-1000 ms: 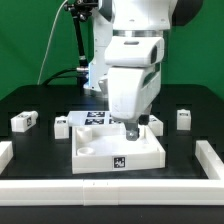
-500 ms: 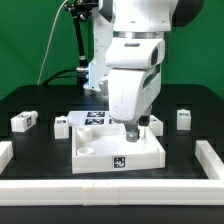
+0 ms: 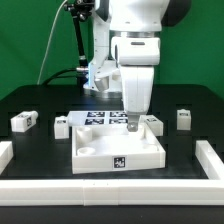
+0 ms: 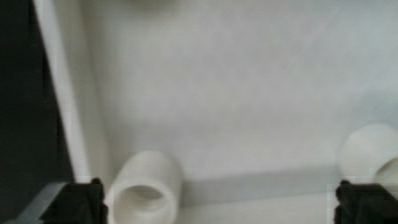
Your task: Assemble one leg
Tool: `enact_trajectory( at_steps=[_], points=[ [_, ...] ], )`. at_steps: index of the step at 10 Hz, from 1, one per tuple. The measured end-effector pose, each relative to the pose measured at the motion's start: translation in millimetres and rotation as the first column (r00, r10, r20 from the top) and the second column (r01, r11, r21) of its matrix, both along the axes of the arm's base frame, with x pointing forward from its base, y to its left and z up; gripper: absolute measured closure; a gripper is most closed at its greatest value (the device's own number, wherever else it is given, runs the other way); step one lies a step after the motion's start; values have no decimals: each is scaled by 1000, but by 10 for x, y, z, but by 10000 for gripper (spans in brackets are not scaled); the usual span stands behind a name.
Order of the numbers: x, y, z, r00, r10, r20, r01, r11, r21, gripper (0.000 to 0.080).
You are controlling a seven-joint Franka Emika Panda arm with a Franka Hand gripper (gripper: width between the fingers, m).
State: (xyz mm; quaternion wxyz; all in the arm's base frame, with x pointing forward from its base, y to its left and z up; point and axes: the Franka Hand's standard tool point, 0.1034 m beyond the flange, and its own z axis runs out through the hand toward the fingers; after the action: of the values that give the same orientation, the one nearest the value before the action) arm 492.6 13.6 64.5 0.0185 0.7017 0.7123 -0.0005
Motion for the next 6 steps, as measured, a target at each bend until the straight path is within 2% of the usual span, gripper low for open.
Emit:
enact_trajectory(
  at_steps=[4,5,6],
  points=[
    [8,1,-25,1000,-8,-7,8,1000,0,150],
    [-13,1,-38,1000,-8,-9,8,1000,1,150],
    [-118,6,-86,1000,10,1,-10,1000,6,150]
  ],
)
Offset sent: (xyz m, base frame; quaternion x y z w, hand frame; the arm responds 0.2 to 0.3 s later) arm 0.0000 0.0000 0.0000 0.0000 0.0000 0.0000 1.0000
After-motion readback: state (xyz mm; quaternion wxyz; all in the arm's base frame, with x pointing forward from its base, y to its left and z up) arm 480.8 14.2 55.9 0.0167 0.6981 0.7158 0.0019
